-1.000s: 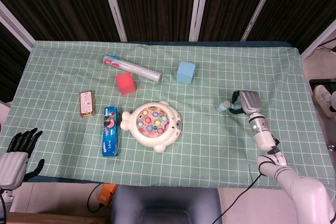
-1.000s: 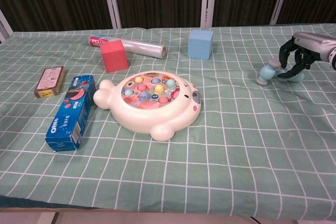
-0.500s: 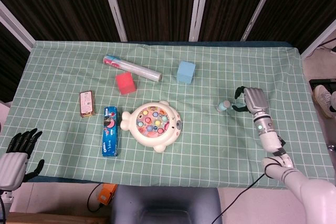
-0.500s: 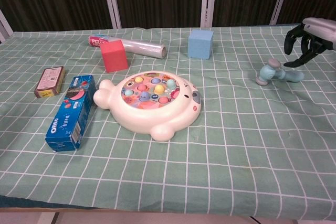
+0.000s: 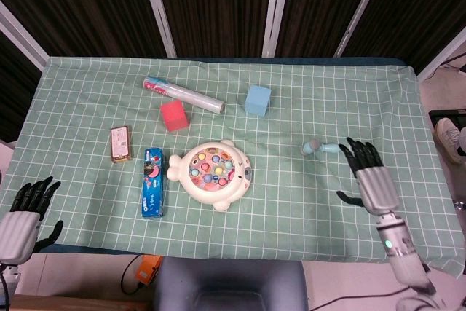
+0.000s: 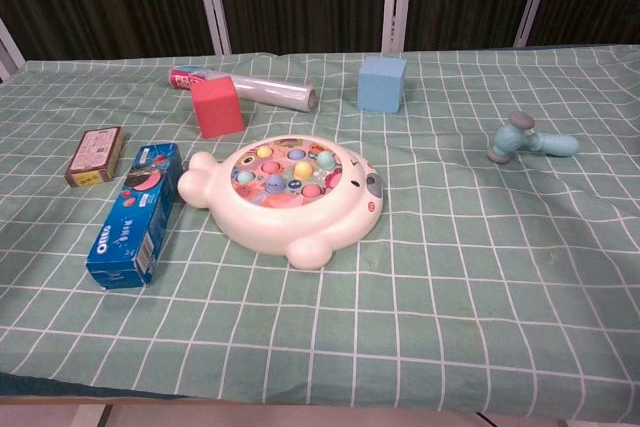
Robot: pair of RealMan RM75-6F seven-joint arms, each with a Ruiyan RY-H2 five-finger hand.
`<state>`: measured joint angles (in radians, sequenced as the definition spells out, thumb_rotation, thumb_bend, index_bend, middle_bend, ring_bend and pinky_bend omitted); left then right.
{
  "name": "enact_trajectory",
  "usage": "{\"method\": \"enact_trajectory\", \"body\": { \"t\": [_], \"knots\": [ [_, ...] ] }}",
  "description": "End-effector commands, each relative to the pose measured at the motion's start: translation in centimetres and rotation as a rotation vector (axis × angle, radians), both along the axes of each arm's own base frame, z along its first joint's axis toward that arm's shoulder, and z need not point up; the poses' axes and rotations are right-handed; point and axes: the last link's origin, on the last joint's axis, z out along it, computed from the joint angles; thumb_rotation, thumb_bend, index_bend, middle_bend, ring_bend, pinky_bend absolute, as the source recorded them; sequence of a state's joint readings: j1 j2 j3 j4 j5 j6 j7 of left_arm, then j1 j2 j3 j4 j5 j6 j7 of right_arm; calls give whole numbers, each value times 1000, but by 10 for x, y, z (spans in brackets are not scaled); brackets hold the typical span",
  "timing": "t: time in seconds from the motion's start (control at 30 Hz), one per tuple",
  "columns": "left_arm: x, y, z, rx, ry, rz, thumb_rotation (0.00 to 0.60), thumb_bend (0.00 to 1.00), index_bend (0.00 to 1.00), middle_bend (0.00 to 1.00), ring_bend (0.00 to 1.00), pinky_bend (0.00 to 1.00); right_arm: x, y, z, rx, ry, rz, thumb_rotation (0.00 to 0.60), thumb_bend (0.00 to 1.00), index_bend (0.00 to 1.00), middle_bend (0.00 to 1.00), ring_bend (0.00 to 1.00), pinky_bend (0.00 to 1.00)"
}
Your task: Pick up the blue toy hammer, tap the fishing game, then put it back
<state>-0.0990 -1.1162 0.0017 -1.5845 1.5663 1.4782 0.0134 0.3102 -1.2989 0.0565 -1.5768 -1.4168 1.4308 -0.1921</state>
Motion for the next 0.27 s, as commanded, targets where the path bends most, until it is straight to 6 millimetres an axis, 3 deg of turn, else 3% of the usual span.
{"method": "enact_trajectory", "body": {
  "t": [0.03,0.27],
  "knots": [
    [1,-1,-1,-2,2,-2,600,399,0,0,0,45,-27,67,24,-45,178,-82,600,293,64,0,0,96],
    [2,-5,1,8,0,-9,600,399,0,0,0,45,-27,66,24,-20,170,-88,600,292,43,0,0,78]
  ]
}}
